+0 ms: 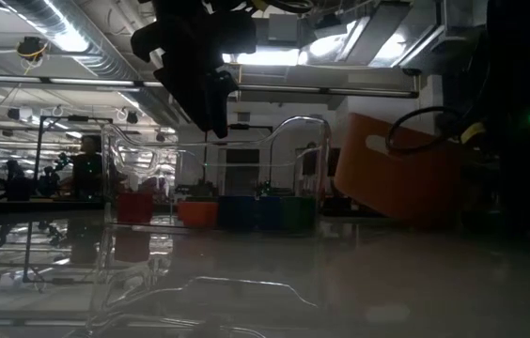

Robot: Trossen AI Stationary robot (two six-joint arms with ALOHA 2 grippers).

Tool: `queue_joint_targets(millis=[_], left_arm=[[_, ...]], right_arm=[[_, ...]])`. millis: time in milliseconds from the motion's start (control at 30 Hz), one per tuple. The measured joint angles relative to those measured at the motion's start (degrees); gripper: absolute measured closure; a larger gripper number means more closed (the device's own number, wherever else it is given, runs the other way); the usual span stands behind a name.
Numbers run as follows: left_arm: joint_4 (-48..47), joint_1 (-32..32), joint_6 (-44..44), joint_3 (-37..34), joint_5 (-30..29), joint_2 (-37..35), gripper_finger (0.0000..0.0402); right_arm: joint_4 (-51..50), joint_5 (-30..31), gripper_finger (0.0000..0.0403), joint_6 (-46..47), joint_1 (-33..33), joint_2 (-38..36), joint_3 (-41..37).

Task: Sort blocks by size
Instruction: Put the big green game piece into the orange bin, then adjust the bins

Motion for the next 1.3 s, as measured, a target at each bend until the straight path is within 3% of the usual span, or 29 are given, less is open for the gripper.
queue_joint_targets(millis=[300,567,867,1067,1300], left_arm=[[0.00,0.00,0.01,0.00,0.00,0.00,0.0176],[0.00,0.00,0.02,0.02,0.00,0.00,0.0176],[1.35,0.00,0.94,0.02,-0.02,0.00,0.0176],[12.02,0.37,1.34,0.02,0.00,0.00,0.0176],[27.59,3.97,2.55,0.02,-0.02,0.31,0.0176]], right_arm=[[0.43,-0.81,0.0348,-3.81,0.00,0.02,0.74],[-0.32,-0.17,0.0349,-10.70,0.00,0.02,5.47],[-10.56,-0.41,0.0349,-13.03,0.00,0.02,12.37],[-20.29,-0.83,0.0349,-13.03,0.63,0.01,18.70],[-31.30,6.06,0.0349,-7.48,3.94,0.00,23.21]])
